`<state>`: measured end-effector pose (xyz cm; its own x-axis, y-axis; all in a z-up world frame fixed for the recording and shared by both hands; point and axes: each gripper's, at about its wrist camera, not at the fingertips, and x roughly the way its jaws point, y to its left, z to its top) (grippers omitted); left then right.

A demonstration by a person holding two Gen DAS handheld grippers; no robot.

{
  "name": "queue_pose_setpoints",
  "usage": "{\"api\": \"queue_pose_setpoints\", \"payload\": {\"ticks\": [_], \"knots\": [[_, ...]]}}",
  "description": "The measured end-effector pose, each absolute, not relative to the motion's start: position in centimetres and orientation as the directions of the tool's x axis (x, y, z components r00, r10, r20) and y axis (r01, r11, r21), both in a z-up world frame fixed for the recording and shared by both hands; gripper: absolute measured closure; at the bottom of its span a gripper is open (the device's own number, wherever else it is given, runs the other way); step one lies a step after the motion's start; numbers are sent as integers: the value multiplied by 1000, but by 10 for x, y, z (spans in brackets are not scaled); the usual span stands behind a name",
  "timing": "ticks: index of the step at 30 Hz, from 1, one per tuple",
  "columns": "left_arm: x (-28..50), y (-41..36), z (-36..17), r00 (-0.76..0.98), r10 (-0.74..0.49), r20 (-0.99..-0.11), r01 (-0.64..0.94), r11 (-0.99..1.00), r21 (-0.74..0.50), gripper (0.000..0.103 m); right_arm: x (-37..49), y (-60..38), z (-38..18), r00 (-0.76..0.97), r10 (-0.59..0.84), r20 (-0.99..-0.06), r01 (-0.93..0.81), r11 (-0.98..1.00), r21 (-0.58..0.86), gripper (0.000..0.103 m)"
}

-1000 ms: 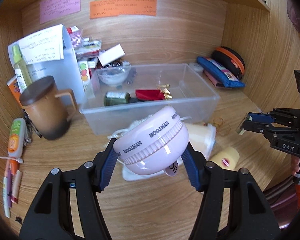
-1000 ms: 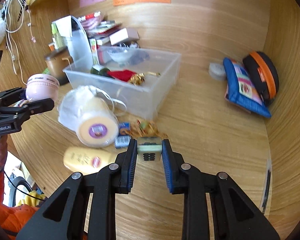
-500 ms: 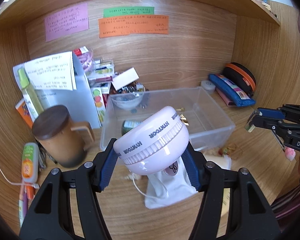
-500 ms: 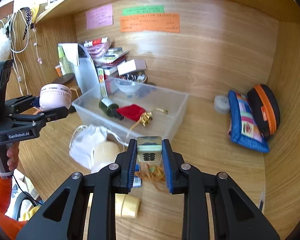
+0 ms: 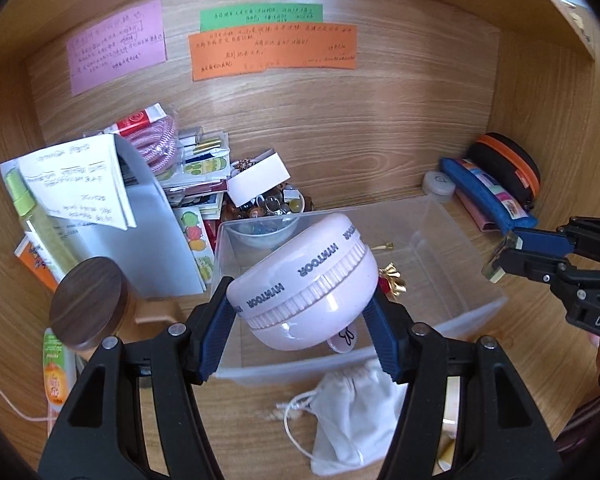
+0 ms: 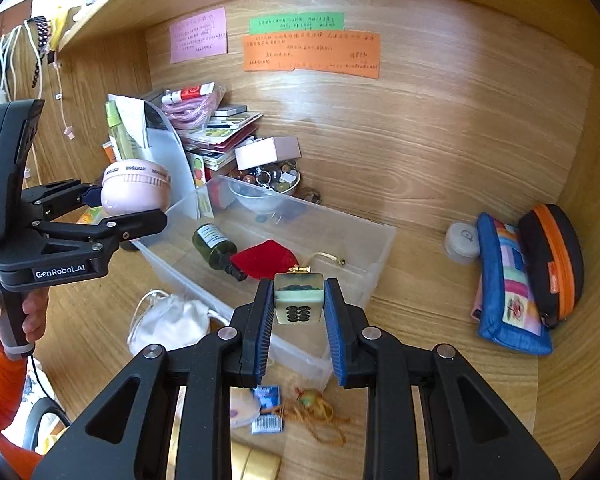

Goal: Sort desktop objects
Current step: 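Lift and carry the pink container and mahjong tile with both tools toward the box, then lower the pink container and tile into the box and open both tools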

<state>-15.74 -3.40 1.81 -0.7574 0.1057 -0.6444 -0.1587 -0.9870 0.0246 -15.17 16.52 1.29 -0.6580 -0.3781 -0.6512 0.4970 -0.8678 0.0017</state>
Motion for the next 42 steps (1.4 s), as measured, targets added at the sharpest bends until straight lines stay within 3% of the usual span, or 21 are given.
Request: {"api": "queue_pose_setpoints", "payload": {"ticks": [22,42], "knots": [[-255,-22,-36,-603,130,-787,-196,-980,-12,41,-244,127,-40,-564,-301,-769,535,-843,-63,81],[-265,-13,-53,-559,110,-822,-215,-976,16,40,-254,113,-55,-541,-257,-801,563,-818,-118,81]]}}
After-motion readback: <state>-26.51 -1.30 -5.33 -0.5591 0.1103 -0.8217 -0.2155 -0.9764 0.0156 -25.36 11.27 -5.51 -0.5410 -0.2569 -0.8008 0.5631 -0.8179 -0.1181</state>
